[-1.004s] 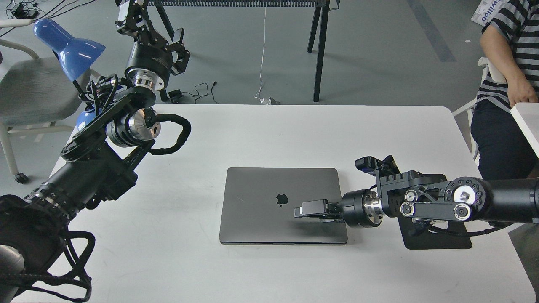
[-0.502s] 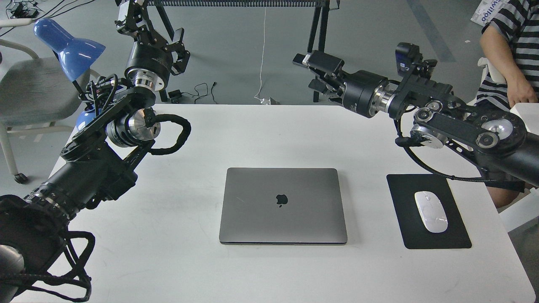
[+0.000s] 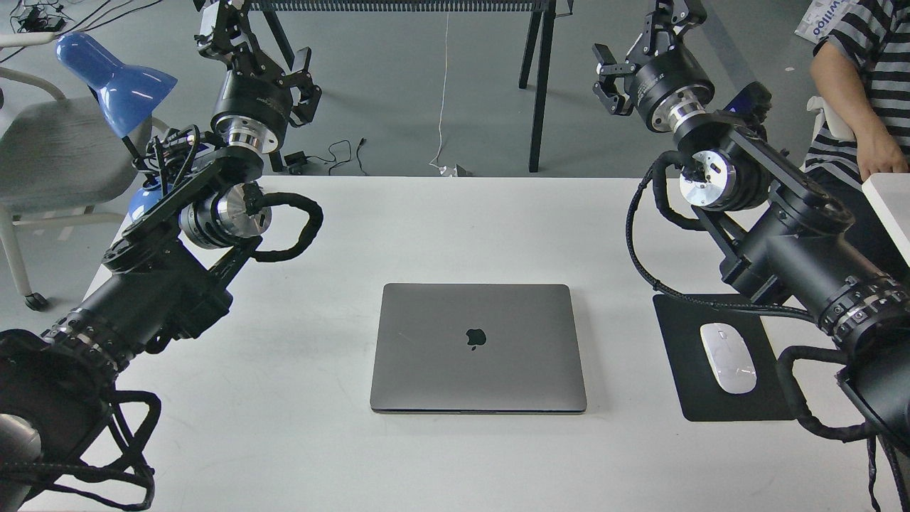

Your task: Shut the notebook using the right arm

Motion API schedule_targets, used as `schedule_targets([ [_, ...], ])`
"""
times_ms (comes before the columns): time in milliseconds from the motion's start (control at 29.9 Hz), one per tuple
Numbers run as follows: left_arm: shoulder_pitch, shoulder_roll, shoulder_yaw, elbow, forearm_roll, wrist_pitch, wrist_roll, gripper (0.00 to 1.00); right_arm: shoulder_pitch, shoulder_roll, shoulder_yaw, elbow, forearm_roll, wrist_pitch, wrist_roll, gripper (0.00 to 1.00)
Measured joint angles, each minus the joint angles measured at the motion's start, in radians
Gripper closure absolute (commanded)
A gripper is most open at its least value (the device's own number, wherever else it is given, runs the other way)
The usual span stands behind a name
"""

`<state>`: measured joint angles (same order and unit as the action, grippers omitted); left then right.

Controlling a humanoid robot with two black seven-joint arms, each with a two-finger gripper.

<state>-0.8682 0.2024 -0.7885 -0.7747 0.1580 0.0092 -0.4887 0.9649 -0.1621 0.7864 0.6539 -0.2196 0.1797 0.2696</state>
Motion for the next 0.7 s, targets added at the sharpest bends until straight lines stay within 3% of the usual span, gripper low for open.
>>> schedule_targets([
  [335, 0.0, 0.0, 0.0, 0.0, -0.002, 0.0, 0.0, 0.0, -0.072, 0.001, 0.038, 0.0, 0.014, 0.059, 0.046, 0.0],
  [703, 0.0, 0.0, 0.0, 0.0, -0.002, 0.0, 0.0, 0.0, -0.098, 0.023, 0.127, 0.0, 0.019, 0.044, 0.051, 0.0],
])
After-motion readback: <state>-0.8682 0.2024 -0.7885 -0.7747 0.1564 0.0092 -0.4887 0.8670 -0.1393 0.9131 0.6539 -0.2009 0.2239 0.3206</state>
